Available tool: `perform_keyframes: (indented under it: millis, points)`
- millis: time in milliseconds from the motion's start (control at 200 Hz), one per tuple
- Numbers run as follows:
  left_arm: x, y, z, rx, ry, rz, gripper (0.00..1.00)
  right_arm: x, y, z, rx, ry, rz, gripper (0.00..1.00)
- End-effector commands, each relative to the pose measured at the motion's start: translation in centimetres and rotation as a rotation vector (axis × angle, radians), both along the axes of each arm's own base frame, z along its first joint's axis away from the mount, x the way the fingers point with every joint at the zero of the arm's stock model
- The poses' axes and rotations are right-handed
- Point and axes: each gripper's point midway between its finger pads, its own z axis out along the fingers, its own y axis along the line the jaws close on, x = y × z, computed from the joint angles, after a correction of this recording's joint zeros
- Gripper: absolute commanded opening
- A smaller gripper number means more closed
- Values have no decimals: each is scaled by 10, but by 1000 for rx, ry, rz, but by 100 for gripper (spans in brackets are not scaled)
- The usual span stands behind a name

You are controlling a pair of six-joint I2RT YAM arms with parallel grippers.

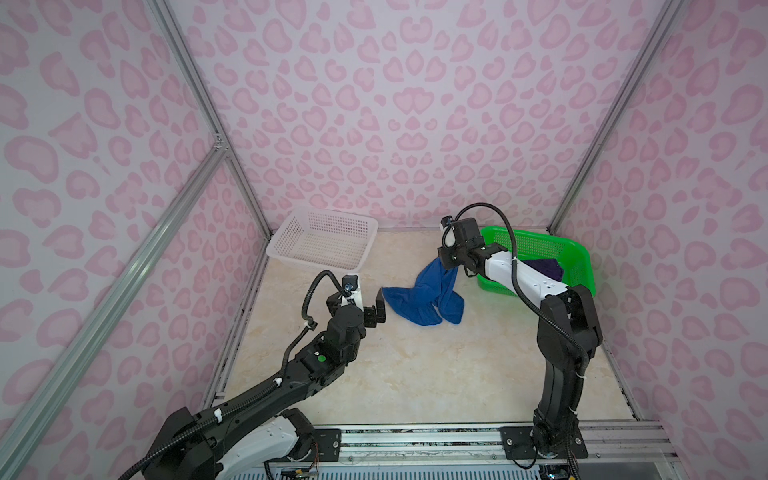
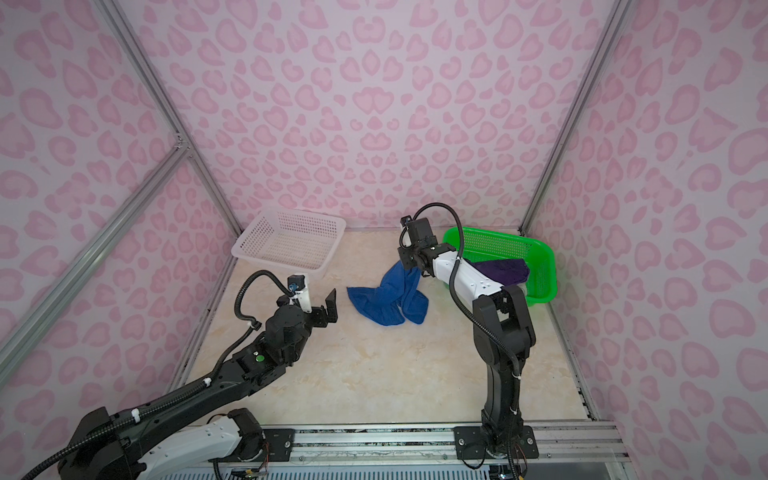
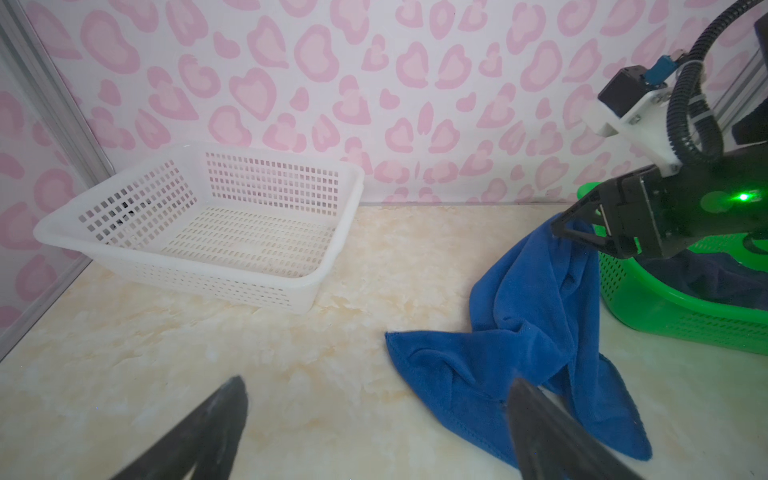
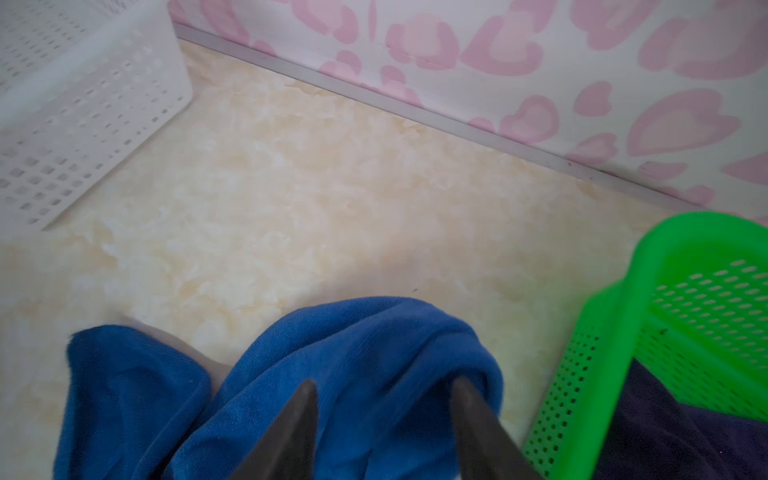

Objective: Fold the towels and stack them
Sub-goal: 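Release the blue towel onto the table and open both grippers, then lower both grippers and pinch two edges of the blue towel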

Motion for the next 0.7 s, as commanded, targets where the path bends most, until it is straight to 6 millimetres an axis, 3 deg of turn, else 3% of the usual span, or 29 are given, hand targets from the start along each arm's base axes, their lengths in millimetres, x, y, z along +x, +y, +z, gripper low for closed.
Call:
perform_keyframes:
  millis: [0, 20, 75, 240, 300, 340, 380, 505, 695]
  points:
    - [2, -3, 2, 24, 6, -11, 99, -16, -8, -11, -50, 51, 37, 60]
    - [3, -3, 1, 27, 7, -12, 99, -25, -13, -19, -69, 69, 47, 60]
    - [3, -5, 0, 39, 9, -19, 100, -38, -15, -20, -80, 74, 92, 60]
    - [7, -5, 3, 52, 0, -18, 98, -99, 1, -26, -114, 93, 420, 55]
    - [7, -2, 5, 48, -7, -6, 98, -120, 3, -36, -159, 94, 523, 54]
    - [7, 1, 7, 44, -13, 4, 98, -139, 7, -46, -197, 97, 628, 47]
    - [7, 4, 8, 38, -18, 10, 98, -152, 8, -55, -235, 101, 694, 46]
    - [7, 14, 12, 19, -26, 34, 98, -174, 10, -81, -356, 156, 795, 45]
    - [4, 20, 17, -1, -38, 28, 98, -186, 20, -107, -451, 226, 884, 42]
